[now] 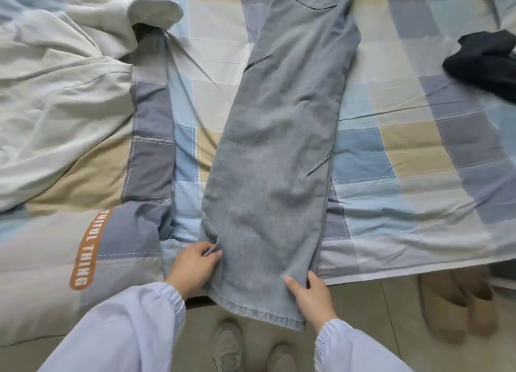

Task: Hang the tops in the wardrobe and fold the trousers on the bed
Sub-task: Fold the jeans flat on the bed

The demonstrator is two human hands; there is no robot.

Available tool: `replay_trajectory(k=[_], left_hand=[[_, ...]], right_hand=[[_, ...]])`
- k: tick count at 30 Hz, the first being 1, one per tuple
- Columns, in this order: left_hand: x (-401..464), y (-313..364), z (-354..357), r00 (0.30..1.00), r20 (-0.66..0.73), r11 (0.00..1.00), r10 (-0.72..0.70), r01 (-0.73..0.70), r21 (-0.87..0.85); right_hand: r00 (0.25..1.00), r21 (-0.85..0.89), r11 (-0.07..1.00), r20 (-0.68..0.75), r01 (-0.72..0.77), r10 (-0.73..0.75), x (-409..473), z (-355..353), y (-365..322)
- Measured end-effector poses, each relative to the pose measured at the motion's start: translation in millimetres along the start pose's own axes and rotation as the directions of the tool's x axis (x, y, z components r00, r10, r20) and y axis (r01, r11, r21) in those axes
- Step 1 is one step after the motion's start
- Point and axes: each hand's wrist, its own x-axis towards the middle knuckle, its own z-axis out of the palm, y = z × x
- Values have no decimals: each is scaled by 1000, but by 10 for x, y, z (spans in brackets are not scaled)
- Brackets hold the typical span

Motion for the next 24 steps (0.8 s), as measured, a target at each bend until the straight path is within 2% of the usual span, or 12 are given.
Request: replay_trajectory(k=[2, 5, 7, 10, 12, 14, 16, 17, 18, 20, 22, 24], left_hand=[[-103, -61, -7, 1000, 7, 1000, 1, 0, -23], [-321, -118, -40, 999, -40, 974, -34, 24, -227], [-420, -53, -135, 990, 29, 937, -135, 137, -320], [-514, 330, -464, 963, 136, 912, -230, 263, -314], [-688, 875, -860, 965, 151, 921, -214, 251, -298], [-956, 1697, -1391, 966, 174, 888, -190, 245, -388], [-1333, 2691, -2006, 979, 175, 825, -104, 183, -535], [-1513, 3223, -2359, 992, 125, 795, -22, 93, -599], [-1710, 3758, -2703, 996, 53, 758, 68, -17, -652], [-2260, 4687, -3317, 948, -114, 628, 296, -284, -724], [-2855, 5247, -3723, 795, -297, 412, 528, -546, -729], [-3215, 5424, -3870, 631, -460, 246, 625, -718, -651]], right_hand=[[1000, 48, 999, 23, -3, 1, -76, -3, 13], [997, 206, 977, -51, -51, 63, -266, -93, 15], [996, 223, 974, -57, -50, 64, -420, -257, -104], [995, 188, 977, 38, -99, 93, -617, -665, -631], [988, 164, 978, 103, -129, 113, -699, -1021, -1162], [994, 181, 980, 91, -77, 61, -731, -1512, -1911], [995, 217, 974, 48, 70, -82, -1032, -2133, -3045], [983, 248, 951, -27, 184, -183, -1239, -2499, -3729], [950, 296, 903, -121, 312, -289, -1493, -2854, -4319], [810, 397, 707, -329, 585, -486, -2189, -3461, -5282], [608, 410, 450, -486, 793, -628, -2949, -3860, -5745], [438, 353, 275, -564, 894, -700, -3399, -4024, -5768]])
